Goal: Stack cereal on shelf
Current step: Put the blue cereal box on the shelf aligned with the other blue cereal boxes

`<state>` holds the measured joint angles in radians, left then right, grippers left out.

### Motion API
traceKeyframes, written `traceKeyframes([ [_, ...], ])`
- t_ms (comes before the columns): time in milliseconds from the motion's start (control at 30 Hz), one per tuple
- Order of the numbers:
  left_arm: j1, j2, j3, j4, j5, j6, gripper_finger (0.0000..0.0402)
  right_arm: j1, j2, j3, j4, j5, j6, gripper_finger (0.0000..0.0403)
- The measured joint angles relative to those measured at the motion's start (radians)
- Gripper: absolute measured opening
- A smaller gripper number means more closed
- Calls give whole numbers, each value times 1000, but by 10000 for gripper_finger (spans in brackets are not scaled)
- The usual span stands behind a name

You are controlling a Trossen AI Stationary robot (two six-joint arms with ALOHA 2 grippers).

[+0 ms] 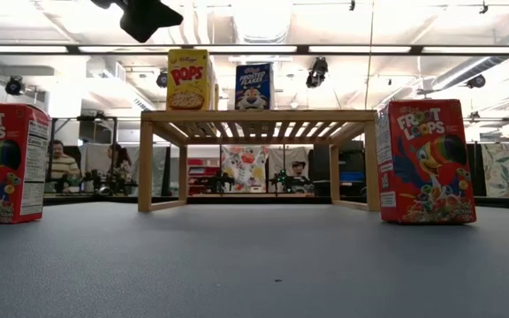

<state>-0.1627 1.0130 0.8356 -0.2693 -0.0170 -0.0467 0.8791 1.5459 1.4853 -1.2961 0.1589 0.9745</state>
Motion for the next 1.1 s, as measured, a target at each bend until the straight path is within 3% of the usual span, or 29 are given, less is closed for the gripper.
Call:
traceKeyframes([
  [467,0,0,0,-33,2,-16,275,13,61,-12,26,-1,44,332],
  [1100,0,2,0,57,2,-19,275,4,90,-119,94,-73,26,325],
])
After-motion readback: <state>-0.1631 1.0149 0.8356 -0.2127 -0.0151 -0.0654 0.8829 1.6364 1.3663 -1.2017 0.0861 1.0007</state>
